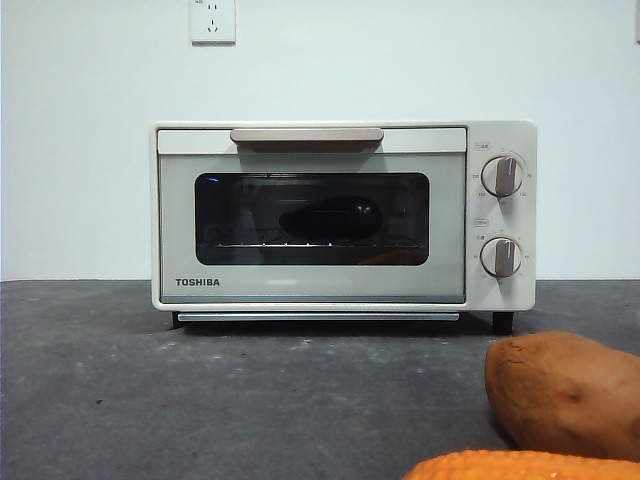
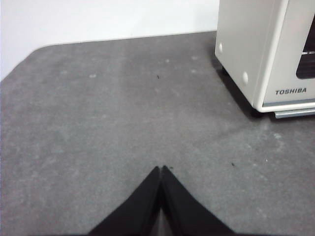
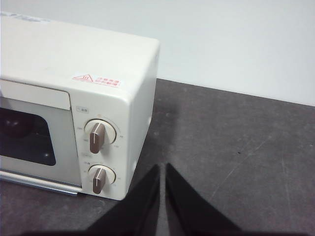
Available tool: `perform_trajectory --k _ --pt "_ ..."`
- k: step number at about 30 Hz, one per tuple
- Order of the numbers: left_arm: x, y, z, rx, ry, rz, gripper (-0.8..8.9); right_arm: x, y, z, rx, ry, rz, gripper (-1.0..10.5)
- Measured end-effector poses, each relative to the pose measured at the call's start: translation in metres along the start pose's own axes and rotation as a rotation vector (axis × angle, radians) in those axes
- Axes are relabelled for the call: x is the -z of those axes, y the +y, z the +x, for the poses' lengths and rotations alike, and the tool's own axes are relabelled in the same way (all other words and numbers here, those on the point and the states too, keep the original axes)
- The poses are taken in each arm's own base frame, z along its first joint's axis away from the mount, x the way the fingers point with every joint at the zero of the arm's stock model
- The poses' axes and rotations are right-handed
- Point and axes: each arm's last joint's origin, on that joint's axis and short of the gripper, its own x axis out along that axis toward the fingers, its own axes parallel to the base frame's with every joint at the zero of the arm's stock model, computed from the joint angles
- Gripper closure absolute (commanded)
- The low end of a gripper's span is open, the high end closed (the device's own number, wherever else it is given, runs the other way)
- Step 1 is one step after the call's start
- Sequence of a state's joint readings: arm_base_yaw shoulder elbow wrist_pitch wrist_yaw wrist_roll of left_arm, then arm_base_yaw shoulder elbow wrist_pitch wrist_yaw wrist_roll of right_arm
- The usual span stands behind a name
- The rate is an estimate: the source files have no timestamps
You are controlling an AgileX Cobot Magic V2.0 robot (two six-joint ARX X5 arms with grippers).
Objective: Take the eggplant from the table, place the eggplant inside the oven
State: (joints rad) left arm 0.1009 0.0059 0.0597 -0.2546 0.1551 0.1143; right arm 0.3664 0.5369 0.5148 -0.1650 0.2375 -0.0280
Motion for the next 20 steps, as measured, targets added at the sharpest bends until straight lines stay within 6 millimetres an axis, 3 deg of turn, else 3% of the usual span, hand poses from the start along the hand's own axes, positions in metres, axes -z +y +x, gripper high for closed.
perform_trajectory --k 20 --pt "0.0001 0.0003 0.0019 -0.004 -0.039 0.006 8.08 -0.0002 0.0 0.0 0.0 -0.002 0.001 9.4"
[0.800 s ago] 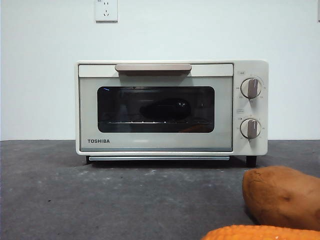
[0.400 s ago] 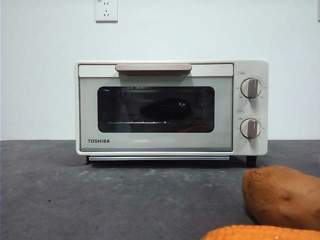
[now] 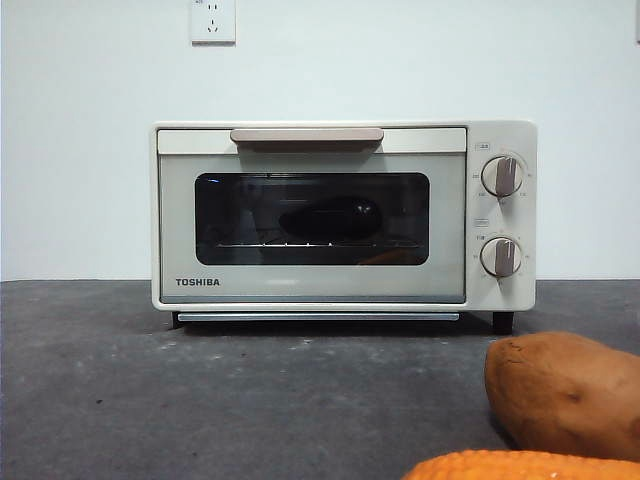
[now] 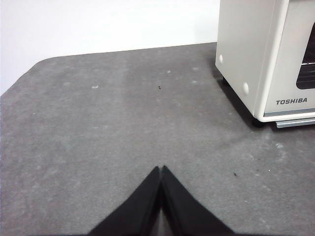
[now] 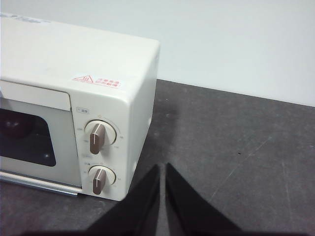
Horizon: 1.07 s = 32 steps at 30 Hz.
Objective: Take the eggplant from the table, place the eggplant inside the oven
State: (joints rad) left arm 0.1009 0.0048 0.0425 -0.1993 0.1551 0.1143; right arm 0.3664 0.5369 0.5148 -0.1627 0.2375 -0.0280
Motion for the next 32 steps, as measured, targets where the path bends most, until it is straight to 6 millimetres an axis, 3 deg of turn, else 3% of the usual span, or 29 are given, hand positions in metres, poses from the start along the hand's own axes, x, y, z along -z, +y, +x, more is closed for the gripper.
perform_trajectory --k 12,20,25,32 --pt "0.0 0.0 0.0 0.0 0.0 0.0 8.08 0.0 -0.002 -0.001 0.042 -0.003 -0.016 9.4" --pt "0.0 0.0 0.0 0.0 0.0 0.0 8.07 0.007 -0.021 -0.036 0.14 -0.06 -0.035 9.4" --pt "0.0 0.0 0.0 0.0 0.0 0.0 8.08 0.041 -0.026 -0.037 0.113 -0.064 -0.023 9.4" --pt "0.0 0.0 0.0 0.0 0.0 0.0 8.08 0.095 -0.025 -0.022 0.093 -0.096 -0.019 9.4"
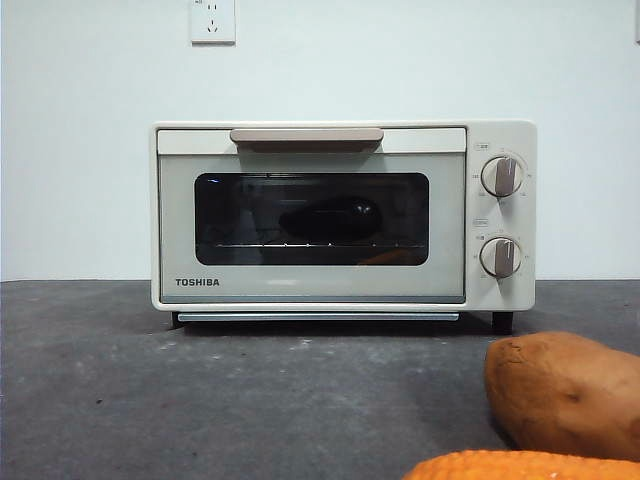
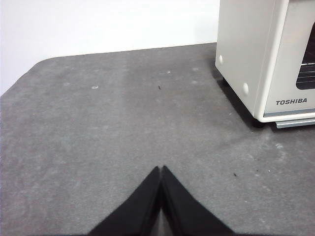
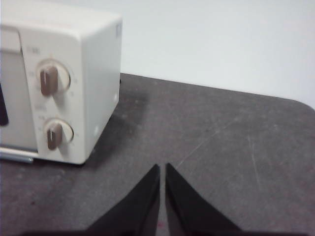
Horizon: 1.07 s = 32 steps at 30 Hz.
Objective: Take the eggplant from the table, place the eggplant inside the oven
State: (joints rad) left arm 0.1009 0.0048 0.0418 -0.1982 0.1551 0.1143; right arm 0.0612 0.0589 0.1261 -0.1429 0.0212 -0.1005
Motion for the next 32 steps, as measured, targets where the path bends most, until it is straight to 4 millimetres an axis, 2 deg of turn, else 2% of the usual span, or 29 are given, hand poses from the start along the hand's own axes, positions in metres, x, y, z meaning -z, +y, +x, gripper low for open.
perform_trajectory --k 4,9,17,32 --pt "0.0 0.0 0.0 0.0 0.0 0.0 8.07 0.026 0.003 0.006 -0.001 0.0 0.002 9.4" --pt "0.0 0.0 0.0 0.0 0.0 0.0 8.08 0.035 0.004 0.005 -0.009 0.082 0.024 9.4" --pt "0.0 0.0 0.0 0.0 0.0 0.0 8.08 0.035 0.003 0.005 0.007 0.078 0.097 9.4" --pt "0.0 0.0 0.0 0.0 0.0 0.0 8.08 0.035 0.003 0.005 0.008 0.078 0.104 9.4"
